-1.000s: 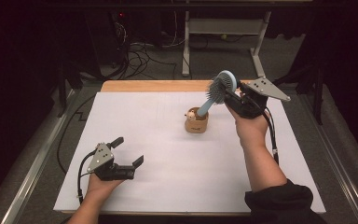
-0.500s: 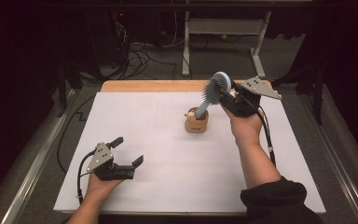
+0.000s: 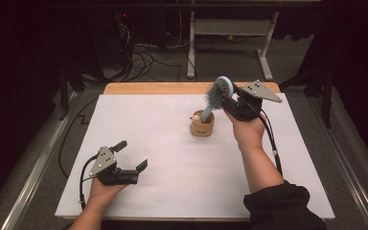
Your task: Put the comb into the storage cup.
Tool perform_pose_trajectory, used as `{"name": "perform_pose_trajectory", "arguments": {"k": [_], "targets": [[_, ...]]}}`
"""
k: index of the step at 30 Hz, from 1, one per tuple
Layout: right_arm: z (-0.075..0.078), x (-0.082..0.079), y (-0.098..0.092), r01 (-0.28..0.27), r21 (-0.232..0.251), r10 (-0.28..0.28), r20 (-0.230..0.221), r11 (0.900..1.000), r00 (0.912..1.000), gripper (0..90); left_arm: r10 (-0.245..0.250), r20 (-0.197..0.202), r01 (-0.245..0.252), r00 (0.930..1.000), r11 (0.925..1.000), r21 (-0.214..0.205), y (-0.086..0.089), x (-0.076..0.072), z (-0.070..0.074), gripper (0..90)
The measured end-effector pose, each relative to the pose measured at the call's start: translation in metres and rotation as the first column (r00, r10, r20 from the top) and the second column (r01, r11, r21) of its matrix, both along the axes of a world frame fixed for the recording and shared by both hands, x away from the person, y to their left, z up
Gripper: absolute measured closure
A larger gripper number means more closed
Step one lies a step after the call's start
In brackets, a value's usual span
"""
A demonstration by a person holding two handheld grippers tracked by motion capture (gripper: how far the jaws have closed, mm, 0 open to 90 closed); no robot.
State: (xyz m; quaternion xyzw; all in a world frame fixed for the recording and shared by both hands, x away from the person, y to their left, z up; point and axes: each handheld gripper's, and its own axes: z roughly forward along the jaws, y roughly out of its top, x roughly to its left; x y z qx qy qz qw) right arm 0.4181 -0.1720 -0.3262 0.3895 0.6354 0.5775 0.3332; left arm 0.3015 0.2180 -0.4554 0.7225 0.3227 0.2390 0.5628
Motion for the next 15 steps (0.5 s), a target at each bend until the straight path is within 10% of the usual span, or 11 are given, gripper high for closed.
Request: {"name": "perform_pose_trajectory", "arguments": {"k": [15], "targets": [[-0.015,0.007,0.007,0.0,-0.003,0.0,-0.029,1.0,0.9996,59.2,-0.002,0.001,0.002,1.0,1.0,0.001,-0.001,0.0,0.0,0.5]]}}
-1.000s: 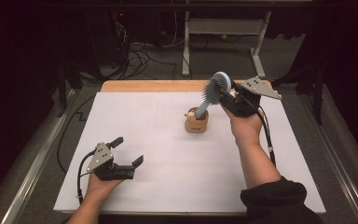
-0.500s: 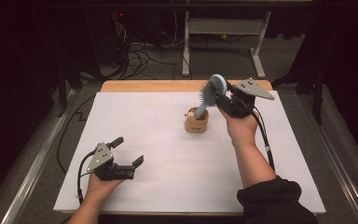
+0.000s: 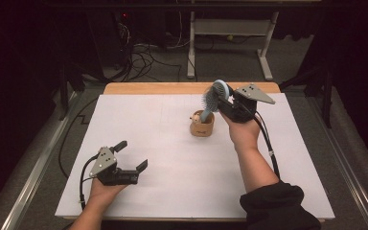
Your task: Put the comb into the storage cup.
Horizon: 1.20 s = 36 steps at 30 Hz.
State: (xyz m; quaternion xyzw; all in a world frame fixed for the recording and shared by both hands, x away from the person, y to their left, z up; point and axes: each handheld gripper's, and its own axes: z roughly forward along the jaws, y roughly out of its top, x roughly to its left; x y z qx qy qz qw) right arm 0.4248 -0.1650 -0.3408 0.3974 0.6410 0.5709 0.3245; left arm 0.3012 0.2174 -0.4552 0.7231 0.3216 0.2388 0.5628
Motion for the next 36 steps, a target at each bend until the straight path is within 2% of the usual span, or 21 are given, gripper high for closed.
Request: {"name": "perform_pose_trajectory", "arguments": {"k": [18,36], "targets": [[-0.0101,0.0063,0.0072,-0.001,0.001,0.001,-0.017,1.0,0.9998,59.0,0.0,-0.002,0.0,1.0,1.0,-0.003,0.0003,0.0002,0.0,0.5],[-0.0102,0.0075,0.01,-0.004,-0.008,0.004,-0.014,1.0,0.9999,56.0,-0.002,-0.002,0.002,1.0,1.0,-0.004,-0.0009,-0.0001,0.0,0.5]]}}
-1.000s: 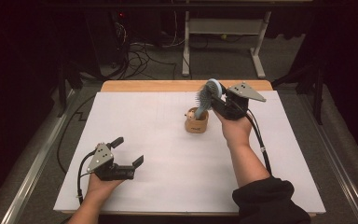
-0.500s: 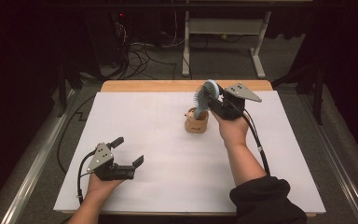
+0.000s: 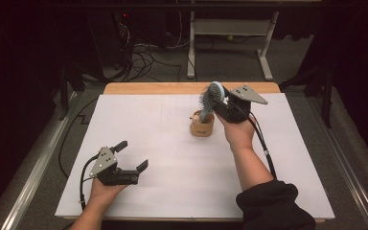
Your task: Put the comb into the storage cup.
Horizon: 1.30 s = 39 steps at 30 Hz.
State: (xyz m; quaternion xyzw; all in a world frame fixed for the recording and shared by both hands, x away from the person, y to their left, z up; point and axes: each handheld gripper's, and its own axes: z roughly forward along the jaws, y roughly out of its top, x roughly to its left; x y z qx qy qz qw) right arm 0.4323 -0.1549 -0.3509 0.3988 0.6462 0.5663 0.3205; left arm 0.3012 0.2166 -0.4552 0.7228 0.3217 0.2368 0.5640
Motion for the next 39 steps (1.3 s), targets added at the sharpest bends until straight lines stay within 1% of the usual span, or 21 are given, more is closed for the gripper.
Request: {"name": "perform_pose_trajectory", "arguments": {"k": [6,12,24,39], "targets": [[0.001,0.0013,-0.0012,0.013,0.013,-0.013,-0.022,0.9998,0.9997,53.8,0.003,-0.001,-0.003,1.0,1.0,-0.001,0.0002,0.0002,-0.0001,0.5],[0.0023,0.0025,-0.0022,0.014,0.005,-0.014,-0.032,0.9999,0.9994,52.0,0.003,-0.002,-0.003,1.0,1.0,-0.004,0.0001,0.0004,-0.0002,0.5],[0.0028,0.0034,-0.0039,0.017,-0.006,-0.018,-0.04,0.9998,0.999,48.4,0.003,-0.005,-0.003,1.0,1.0,-0.001,0.0004,0.0006,-0.0003,0.5],[0.0038,0.0045,-0.0084,0.04,0.001,-0.04,-0.05,0.9992,0.9979,45.2,0.001,-0.008,-0.001,1.0,1.0,-0.001,-0.0001,0.0008,-0.0006,0.8]]}}
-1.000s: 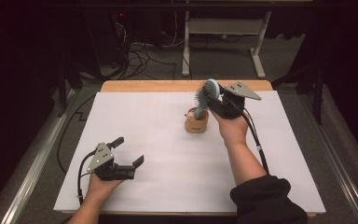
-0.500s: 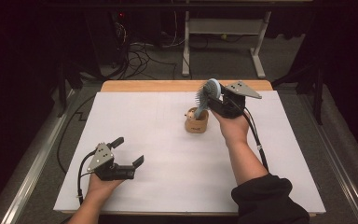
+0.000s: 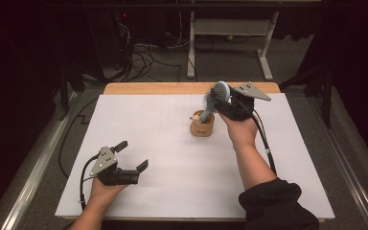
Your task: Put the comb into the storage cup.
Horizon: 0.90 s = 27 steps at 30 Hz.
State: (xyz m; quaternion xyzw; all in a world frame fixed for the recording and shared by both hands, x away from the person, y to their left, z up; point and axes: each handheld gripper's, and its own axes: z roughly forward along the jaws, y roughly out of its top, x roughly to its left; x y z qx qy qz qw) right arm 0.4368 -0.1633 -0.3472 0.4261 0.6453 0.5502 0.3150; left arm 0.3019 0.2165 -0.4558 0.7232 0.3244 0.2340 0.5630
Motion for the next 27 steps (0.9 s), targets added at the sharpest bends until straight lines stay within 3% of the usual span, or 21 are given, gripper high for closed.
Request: {"name": "perform_pose_trajectory", "arguments": {"k": [27], "targets": [[-0.007,0.001,-0.017,0.037,0.003,-0.037,-0.057,0.9993,0.9977,33.4,-0.008,0.0,0.008,1.0,1.0,0.004,-0.001,0.0,0.0,1.2]]}}
